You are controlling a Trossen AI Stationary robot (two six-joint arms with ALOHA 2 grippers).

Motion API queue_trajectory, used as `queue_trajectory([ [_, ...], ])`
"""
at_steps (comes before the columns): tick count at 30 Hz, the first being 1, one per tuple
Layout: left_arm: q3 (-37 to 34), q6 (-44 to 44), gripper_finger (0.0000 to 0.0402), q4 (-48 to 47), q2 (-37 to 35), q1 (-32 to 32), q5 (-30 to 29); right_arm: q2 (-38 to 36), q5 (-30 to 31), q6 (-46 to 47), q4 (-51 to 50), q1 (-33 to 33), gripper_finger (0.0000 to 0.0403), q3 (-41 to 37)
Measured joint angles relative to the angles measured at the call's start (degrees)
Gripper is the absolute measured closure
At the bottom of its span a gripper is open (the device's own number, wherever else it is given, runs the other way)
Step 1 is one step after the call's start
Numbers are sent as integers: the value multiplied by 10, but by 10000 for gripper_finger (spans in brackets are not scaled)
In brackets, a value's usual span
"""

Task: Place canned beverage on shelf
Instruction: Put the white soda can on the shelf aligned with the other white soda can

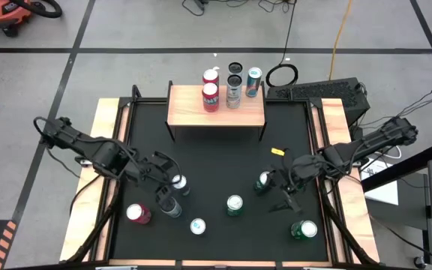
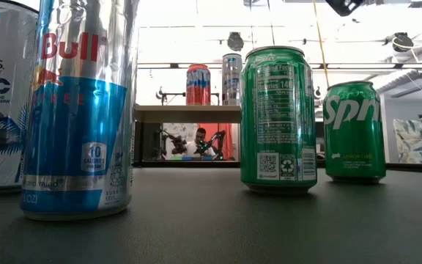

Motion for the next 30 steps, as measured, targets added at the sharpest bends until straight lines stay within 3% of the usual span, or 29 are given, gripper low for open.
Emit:
queue_trajectory([
  [3, 0, -25, 252, -1, -10, 0, 24, -6, 1, -2, -30, 0, 122, 0],
  [7, 0, -128, 252, -19, -12, -8, 31, -8, 1, 8, -57, 0, 122, 0],
  [11, 0, -140, 246, -28, -4, -8, 38, -8, 1, 25, -63, 0, 122, 0],
  [21, 0, -226, 124, -83, 17, -10, 26, -8, 2, 8, -63, 0, 122, 0],
  [26, 0, -255, 110, -73, 23, -25, -36, -8, 3, -2, -60, 0, 122, 0],
  [30, 0, -249, 109, -67, 31, -34, -32, -8, 2, -1, -61, 0, 122, 0],
])
